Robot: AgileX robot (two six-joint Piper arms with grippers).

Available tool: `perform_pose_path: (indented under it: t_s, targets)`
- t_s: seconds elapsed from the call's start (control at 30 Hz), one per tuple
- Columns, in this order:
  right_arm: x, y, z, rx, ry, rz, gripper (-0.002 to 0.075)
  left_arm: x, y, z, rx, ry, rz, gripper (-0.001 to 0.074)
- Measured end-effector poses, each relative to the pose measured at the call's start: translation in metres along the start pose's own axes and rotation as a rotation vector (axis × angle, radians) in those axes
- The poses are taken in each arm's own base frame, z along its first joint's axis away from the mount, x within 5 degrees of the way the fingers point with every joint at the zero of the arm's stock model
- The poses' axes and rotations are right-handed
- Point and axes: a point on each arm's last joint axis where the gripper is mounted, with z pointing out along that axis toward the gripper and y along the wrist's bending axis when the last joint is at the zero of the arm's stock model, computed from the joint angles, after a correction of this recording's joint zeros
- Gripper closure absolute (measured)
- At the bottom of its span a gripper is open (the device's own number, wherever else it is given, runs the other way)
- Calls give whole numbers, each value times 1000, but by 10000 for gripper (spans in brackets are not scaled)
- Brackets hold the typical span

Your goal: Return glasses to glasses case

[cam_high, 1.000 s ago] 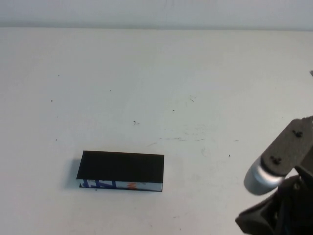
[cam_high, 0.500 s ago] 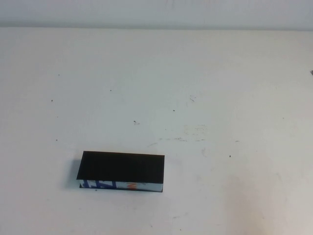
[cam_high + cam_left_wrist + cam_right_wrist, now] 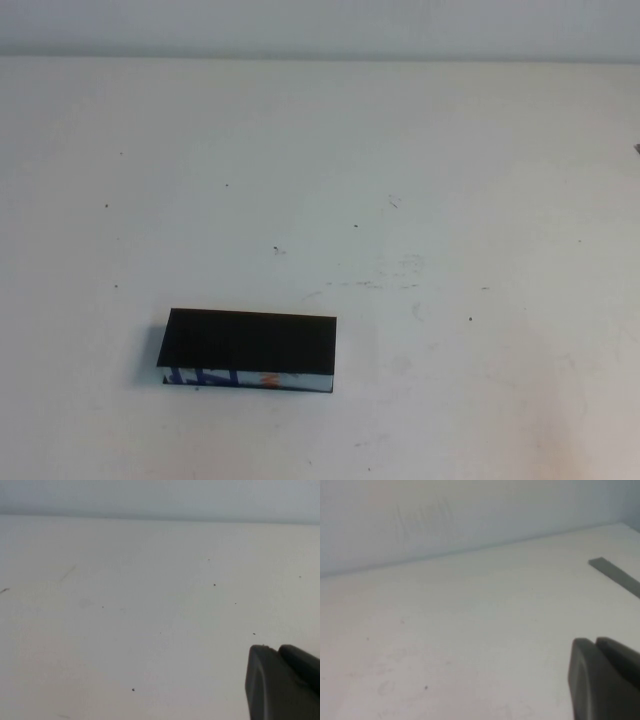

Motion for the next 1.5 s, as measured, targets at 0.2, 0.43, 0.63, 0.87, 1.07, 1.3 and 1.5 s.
perform_pose_path:
  t_s: [0.2,0.43,0.63,0.87,1.07,1.3,1.5]
  targets:
    - [14,-1,-1,6,153,-64,739,0,0,0,1,-1,57,735]
    - [18,-1,-2,8,200,-75,739,6,-4,0,57,58,101,735]
    - [18,-1,-2,8,200,-77,739,13,-9,-1,111,131,112,735]
    - [19,-2,-2,9,202,-81,739,13,-9,-1,117,135,98,735]
    - [19,-2,-2,9,202,-81,739,13,-9,-1,117,135,100,735]
    - [19,-2,-2,9,202,-81,739,13,-9,-1,118,135,98,735]
    - [19,-2,-2,9,202,-81,739,13,-9,-1,118,135,98,735]
